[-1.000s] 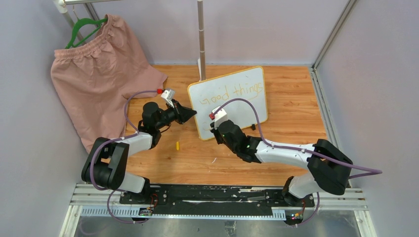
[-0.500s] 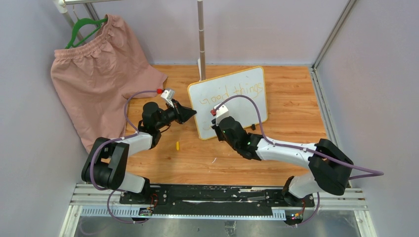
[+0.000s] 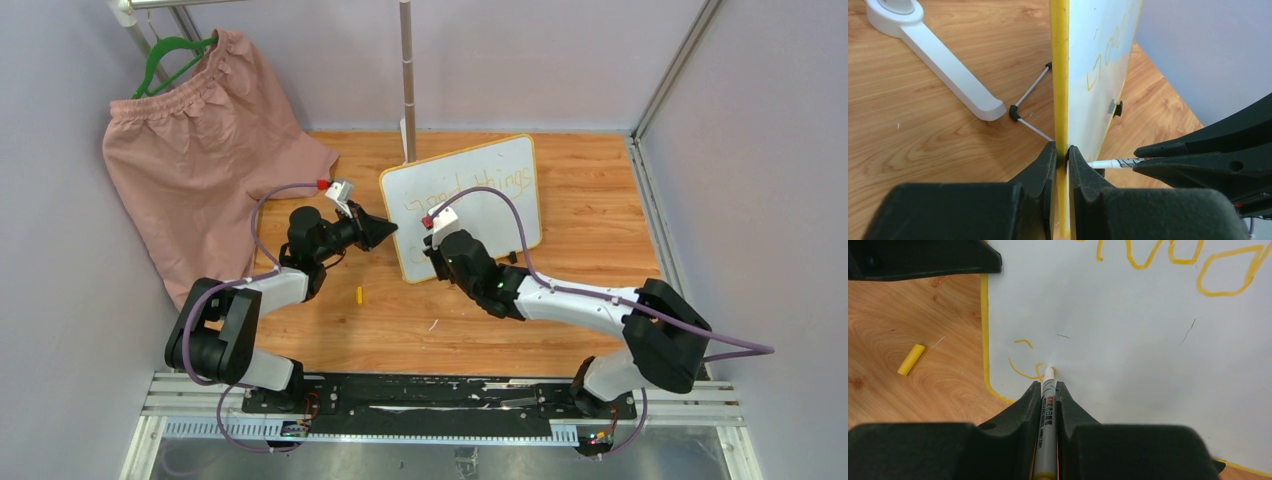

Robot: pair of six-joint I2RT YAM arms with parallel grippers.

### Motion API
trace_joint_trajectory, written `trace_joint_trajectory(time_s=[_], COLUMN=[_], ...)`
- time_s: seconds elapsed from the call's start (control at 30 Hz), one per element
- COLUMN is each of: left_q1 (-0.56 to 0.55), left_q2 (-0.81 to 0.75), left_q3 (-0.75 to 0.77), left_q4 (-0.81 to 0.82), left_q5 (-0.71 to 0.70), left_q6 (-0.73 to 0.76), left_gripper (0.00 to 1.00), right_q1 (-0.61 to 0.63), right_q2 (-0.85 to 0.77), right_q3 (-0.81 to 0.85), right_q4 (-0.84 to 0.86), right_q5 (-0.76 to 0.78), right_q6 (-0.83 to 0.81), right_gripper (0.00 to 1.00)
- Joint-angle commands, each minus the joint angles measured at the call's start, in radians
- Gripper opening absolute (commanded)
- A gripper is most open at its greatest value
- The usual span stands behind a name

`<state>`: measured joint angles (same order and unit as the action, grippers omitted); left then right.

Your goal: Write a sentence on the whiteboard

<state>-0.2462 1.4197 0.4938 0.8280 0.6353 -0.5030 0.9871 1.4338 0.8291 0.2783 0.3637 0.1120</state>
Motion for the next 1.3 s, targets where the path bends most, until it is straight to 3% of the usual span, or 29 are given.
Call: trace_joint_trajectory(time_s=[0.0,0.3,0.73,1.27], left_q1=[-0.018,-0.019,-0.019,-0.019], left_q2=[-0.015,-0.017,-0.017,-0.008], left_q3=[0.021,0.020,0.020,0.022], left_q4=[0.013,0.014,0.013,0.008], left_q5=[0.015,0.015,0.014,0.012], left_q6=[0.032,0.032,0.034,0.040], left_gripper=[0.00,0.00,0.00,0.00], right_q1=[-0.018,-0.001,-0.065,-0.097], right_q2=[0.029,0.034,-0.184,-0.118], right_q3=[0.031,0.023,-0.110,-0.138], right_q4=[0.024,0.027,0.069,0.228], right_q5=[-0.023,-0.052,0.005,-0.167], right_q6=[0.004,0.016,-0.003,0.004], right_gripper=[0.00,0.00,0.00,0.00])
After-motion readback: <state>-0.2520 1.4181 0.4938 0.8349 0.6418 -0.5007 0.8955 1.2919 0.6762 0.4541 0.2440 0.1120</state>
